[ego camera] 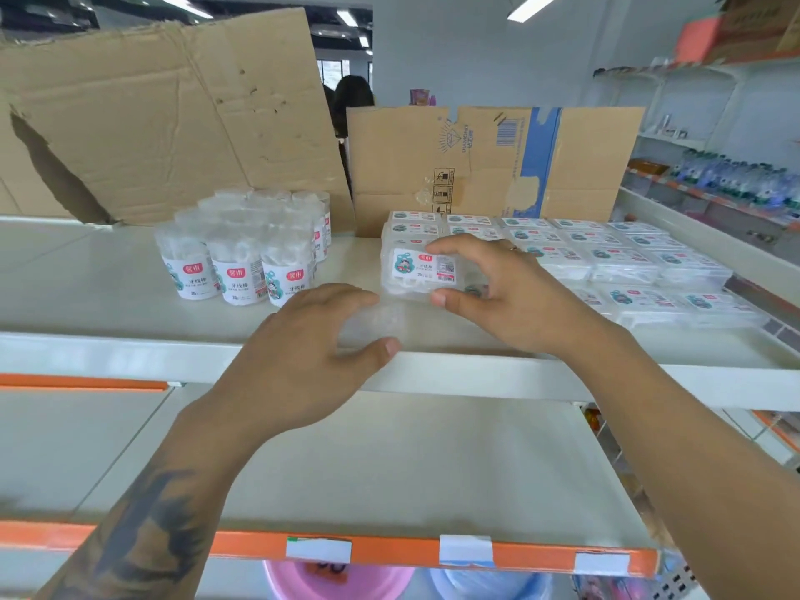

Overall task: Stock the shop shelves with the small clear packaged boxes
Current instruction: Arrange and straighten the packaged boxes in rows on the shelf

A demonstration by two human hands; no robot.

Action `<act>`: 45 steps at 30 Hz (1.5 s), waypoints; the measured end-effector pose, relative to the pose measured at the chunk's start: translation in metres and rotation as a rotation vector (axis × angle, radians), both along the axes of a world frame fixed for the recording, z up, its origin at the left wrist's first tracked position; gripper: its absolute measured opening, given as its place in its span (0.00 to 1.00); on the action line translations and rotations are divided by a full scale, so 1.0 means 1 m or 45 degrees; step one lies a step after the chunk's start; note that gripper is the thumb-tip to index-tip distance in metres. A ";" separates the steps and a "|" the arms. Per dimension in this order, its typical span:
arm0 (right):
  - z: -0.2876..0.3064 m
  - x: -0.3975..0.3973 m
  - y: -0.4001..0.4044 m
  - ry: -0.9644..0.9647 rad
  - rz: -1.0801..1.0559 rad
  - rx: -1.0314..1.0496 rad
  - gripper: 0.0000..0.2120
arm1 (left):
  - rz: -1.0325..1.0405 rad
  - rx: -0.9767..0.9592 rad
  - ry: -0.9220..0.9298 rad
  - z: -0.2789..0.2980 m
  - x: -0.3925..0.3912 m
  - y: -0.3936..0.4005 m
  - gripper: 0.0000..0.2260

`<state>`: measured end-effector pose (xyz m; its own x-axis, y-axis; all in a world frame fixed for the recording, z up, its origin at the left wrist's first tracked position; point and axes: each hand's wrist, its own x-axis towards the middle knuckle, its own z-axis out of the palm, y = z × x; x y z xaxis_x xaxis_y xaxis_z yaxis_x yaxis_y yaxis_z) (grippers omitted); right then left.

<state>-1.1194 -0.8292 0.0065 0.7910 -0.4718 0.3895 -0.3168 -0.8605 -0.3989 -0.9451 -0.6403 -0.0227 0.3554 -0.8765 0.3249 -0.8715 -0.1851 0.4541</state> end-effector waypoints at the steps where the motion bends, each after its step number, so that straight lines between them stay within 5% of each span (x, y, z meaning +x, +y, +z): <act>1: -0.003 0.001 -0.001 0.020 -0.010 -0.038 0.23 | 0.002 -0.025 -0.002 0.001 0.001 0.001 0.33; 16: -0.014 0.006 0.001 0.034 -0.031 -0.245 0.13 | -0.001 -0.239 0.168 0.002 0.011 0.012 0.14; 25: -0.007 -0.009 0.033 -0.201 0.108 -0.104 0.28 | -0.056 -0.501 0.399 0.013 -0.005 0.014 0.09; 28: -0.009 -0.013 0.047 -0.327 0.226 -0.061 0.24 | -0.123 -0.527 0.502 0.022 -0.016 0.013 0.11; 36: -0.016 -0.024 0.059 -0.709 0.296 0.662 0.11 | -0.263 -0.626 0.780 0.027 -0.028 0.007 0.11; 45: -0.011 -0.027 0.071 -0.969 0.236 1.067 0.17 | -0.254 -0.678 1.080 0.029 -0.037 -0.002 0.13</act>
